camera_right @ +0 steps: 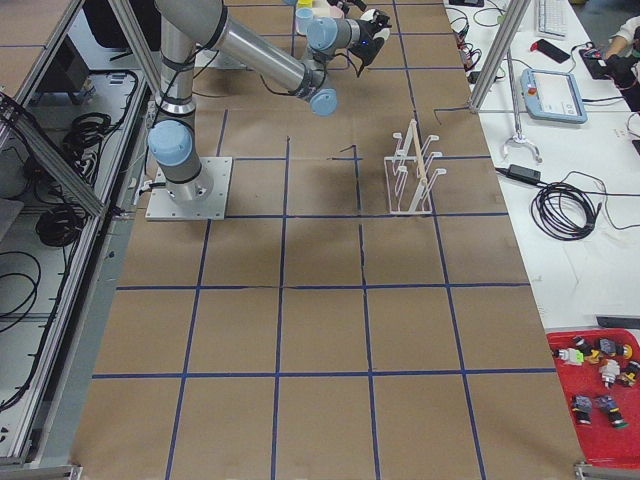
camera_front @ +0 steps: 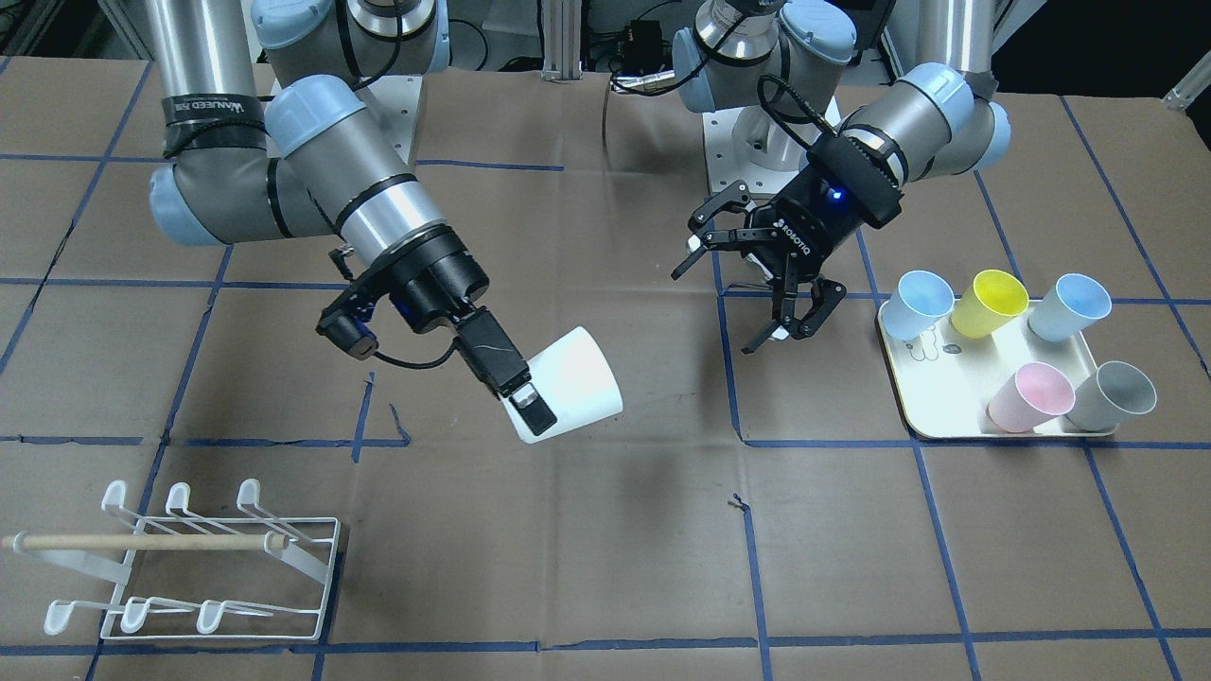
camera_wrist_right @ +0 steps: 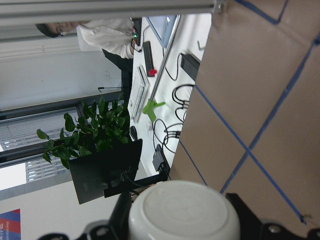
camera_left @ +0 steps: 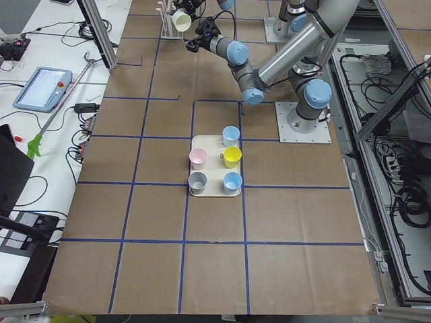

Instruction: Transfer IKEA cup to right arm and place on rack

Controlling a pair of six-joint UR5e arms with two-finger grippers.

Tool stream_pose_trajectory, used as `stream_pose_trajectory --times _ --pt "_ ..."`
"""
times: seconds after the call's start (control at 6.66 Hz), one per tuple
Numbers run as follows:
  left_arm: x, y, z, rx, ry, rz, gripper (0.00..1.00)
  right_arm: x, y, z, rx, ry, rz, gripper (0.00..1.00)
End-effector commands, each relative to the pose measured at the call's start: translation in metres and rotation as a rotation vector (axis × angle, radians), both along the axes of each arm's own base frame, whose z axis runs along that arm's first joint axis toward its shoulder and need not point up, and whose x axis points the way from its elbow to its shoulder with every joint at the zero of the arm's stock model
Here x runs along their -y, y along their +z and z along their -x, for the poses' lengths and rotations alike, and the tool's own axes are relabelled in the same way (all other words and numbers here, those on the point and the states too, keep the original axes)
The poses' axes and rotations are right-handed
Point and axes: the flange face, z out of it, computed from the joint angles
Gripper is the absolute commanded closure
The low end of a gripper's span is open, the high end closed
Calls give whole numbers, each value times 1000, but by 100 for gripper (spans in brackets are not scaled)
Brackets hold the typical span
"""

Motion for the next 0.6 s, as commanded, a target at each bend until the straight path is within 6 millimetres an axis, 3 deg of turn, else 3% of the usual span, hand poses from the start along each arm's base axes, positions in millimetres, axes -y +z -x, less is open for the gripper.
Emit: stream_pose_trajectory --times 0.0,0.15,0.45 --pt "26 14 -21 22 89 -70 1 28 20 51 -302 52 255 76" --pt "46 15 -35 76 195 -139 1 44 31 72 -494 106 386 79" --pt "60 1 -49 222 437 -395 1 62 28 118 -969 233 567 81"
